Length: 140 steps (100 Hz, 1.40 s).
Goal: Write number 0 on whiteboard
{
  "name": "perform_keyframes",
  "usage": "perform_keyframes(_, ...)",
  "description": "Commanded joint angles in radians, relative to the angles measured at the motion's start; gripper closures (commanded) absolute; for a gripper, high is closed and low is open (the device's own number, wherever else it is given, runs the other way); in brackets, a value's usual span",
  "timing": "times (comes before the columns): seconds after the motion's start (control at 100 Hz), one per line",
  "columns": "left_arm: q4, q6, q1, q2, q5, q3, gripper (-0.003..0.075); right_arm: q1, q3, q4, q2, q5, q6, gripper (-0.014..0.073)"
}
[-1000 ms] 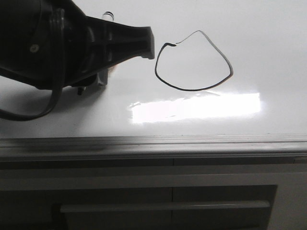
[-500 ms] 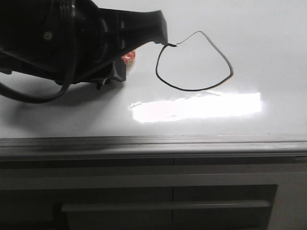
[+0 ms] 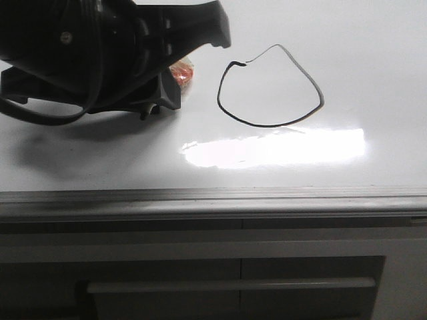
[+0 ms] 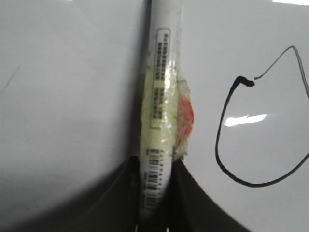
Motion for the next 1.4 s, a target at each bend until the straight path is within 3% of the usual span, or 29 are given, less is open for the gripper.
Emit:
perform_keyframes(0.0,-0.014,-0.009,0.036,0.007,0.102,-0.006,0.0739,-0.007,-0.023,0.007,0.002,-0.068,-0.001,0.0663)
perform_keyframes(0.25,-0.014,-0.009,0.036,0.007,0.093,-0.006,0.072,-0.007,-0.023,0.007,0.002,-0.07,-0.001,0.0663)
perform_keyframes(0.42,-0.014,-0.009,0.036,0.007,0.085,-0.006,0.0546,-0.007,-0.023,0.007,0.002,-0.07,-0.001,0.0663)
perform_keyframes(0.65,-0.011,-0.009,0.036,0.007,0.08,-0.006,0.0443,-0.007,-0.023,0.007,0.002,-0.07,-0.001,0.0663)
perform_keyframes(0.85,-0.003,-0.009,0.036,0.0,0.067,-0.01,0.0225,-0.007,-0.023,0.007,0.002,-0.07,-0.001,0.0663)
perform_keyframes(0.91,-0.003,-0.009,0.032,-0.02,0.058,-0.012,0.0201,-0.007,-0.023,0.007,0.002,-0.072,-0.001,0.0663)
perform_keyframes(1.04,0.026,0.006,-0.018,-0.121,0.1,-0.012,0.0207,-0.007,-0.023,0.007,-0.002,-0.114,-0.001,0.0663)
perform_keyframes(1.231,0.035,0.217,-0.174,-0.337,0.148,-0.012,0.0218,-0.007,-0.023,-0.039,-0.011,-0.223,-0.001,0.0663)
perform_keyframes(1.331,0.02,0.354,-0.277,-0.449,0.146,-0.012,0.03,-0.008,-0.023,-0.111,-0.011,-0.26,-0.001,0.0663)
perform_keyframes(1.391,-0.011,0.459,-0.346,-0.521,0.146,-0.012,0.0402,-0.008,-0.023,-0.151,-0.011,-0.276,-0.001,0.0663)
